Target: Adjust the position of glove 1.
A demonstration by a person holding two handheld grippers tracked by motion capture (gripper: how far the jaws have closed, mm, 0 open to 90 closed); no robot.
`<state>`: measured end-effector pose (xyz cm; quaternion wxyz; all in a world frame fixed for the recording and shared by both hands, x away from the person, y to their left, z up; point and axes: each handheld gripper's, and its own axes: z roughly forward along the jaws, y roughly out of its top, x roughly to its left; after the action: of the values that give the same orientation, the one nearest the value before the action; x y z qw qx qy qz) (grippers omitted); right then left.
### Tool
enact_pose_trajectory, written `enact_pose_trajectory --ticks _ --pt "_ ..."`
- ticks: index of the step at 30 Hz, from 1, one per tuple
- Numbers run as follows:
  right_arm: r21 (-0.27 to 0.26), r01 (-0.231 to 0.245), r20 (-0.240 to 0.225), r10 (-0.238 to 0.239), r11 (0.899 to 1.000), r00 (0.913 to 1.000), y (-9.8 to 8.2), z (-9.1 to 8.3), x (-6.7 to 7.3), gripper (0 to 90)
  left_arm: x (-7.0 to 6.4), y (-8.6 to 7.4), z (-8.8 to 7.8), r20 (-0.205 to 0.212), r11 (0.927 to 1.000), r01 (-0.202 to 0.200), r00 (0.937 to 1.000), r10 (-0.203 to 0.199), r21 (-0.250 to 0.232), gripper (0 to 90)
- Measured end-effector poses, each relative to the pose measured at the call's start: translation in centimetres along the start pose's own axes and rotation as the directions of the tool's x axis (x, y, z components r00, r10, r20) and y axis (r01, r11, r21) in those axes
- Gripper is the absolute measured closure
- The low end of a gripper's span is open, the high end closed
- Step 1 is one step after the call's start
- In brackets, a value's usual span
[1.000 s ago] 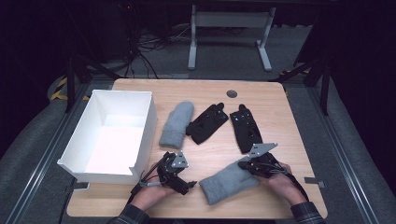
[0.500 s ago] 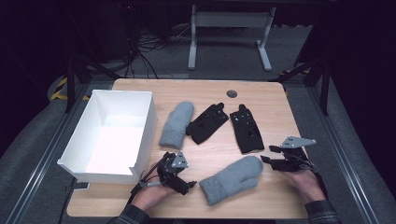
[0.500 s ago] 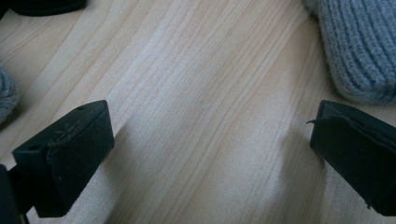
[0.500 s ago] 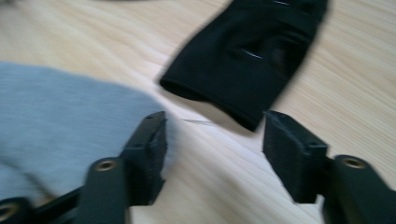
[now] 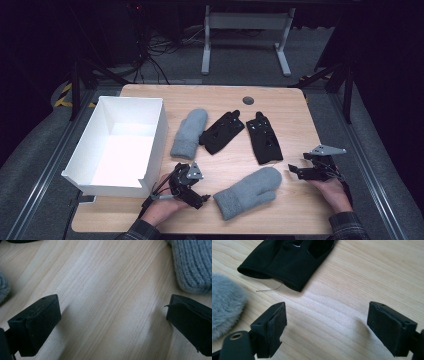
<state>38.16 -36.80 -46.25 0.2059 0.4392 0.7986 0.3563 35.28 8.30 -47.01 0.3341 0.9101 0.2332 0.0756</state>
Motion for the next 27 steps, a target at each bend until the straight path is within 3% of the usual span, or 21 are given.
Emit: enact_pose_trajectory --ticks 7,10,13,15,19,22,25,27 --pt "0.053 0.019 0.000 -0.019 0.998 0.9998 0.2 0.5 0.2 14.6 0.4 0.7 -0.9 -0.007 0.9984 0.051 0.9987 -0.051 -0.026 0.2" --pt "0.054 0.018 0.001 -0.018 0.998 0.9998 0.2 0.5 0.2 14.6 0.5 1.2 -1.3 -0.021 0.9973 0.062 0.9978 -0.062 -0.041 0.2" --pt "0.055 0.017 0.002 -0.017 0.998 0.9999 0.2 0.5 0.2 14.4 0.9 1.6 -1.5 -0.027 0.9925 0.100 0.9944 -0.102 -0.071 0.3" --pt "0.054 0.015 0.003 -0.015 0.998 0.9999 0.2 0.5 0.2 14.4 1.1 2.1 -1.6 -0.062 0.9925 0.103 0.9924 -0.107 -0.066 0.2" --pt "0.054 0.015 0.003 -0.015 0.998 0.9999 0.2 0.5 0.2 14.4 1.8 2.9 -1.9 -0.110 0.9847 0.140 0.9824 -0.151 -0.104 0.3" --pt "0.054 0.014 0.004 -0.014 0.998 0.9999 0.2 0.5 0.2 14.4 2.6 3.7 -2.0 -0.139 0.9810 0.164 0.9742 -0.178 -0.103 0.7" --pt "0.054 0.013 0.005 -0.013 0.998 0.9999 0.2 0.5 0.2 14.4 3.2 4.4 -2.0 -0.170 0.9723 0.187 0.9629 -0.210 -0.141 2.9" --pt "0.053 0.012 0.006 -0.013 0.999 0.9999 0.2 0.5 0.2 14.4 3.8 5.0 -1.8 -0.200 0.9695 0.201 0.9533 -0.227 -0.140 4.3"
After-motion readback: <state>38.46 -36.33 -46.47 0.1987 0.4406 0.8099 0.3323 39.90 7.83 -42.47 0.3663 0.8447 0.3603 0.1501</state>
